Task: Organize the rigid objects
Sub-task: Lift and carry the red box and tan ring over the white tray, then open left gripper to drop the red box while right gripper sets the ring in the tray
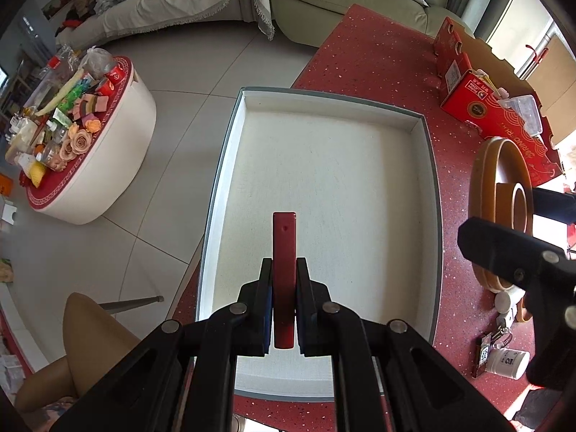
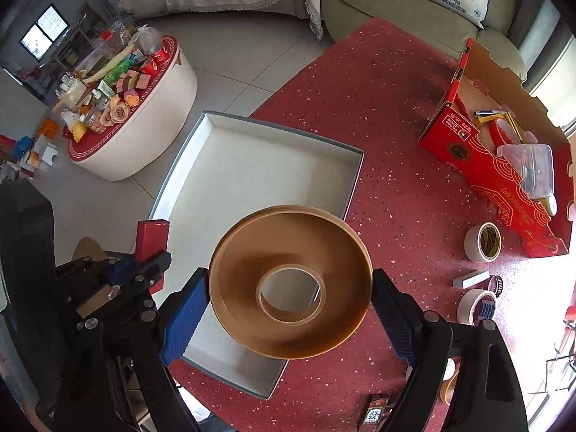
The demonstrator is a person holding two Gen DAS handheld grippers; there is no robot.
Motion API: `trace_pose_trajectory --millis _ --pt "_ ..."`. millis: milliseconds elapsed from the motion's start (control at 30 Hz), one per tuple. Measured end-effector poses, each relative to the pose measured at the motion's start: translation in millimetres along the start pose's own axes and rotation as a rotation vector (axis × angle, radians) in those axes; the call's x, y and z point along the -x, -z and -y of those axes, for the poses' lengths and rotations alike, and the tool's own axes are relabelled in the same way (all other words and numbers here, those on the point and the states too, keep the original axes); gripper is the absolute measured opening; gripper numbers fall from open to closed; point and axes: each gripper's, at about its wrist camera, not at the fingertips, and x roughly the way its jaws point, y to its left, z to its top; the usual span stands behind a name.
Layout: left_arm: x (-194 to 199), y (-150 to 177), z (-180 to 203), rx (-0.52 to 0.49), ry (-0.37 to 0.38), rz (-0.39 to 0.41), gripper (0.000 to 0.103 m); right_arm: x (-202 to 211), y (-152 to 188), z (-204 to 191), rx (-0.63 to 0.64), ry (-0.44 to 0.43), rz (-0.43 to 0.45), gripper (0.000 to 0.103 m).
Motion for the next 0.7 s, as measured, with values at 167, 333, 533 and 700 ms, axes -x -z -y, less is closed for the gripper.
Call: trace_pose_trajectory --millis 167,333,533,700 --pt "-13 -10 4 -0.005 -0.005 -0.007 0.011 -16 -17 5 0.001 -0.005 -0.006 0.088" --pt "-24 -16 8 -0.008 -0.002 -0.019 0.011 -30 -33 6 0.024 -0.010 -0.009 0.088" --pt "-39 -18 11 0.004 0.004 -0.040 0.011 -53 -44 4 0.039 -0.018 -0.030 0.088" --pt "-50 -19 12 0.009 0.012 -0.051 0.011 -70 -48 4 0.050 -0.017 -0.049 0.088"
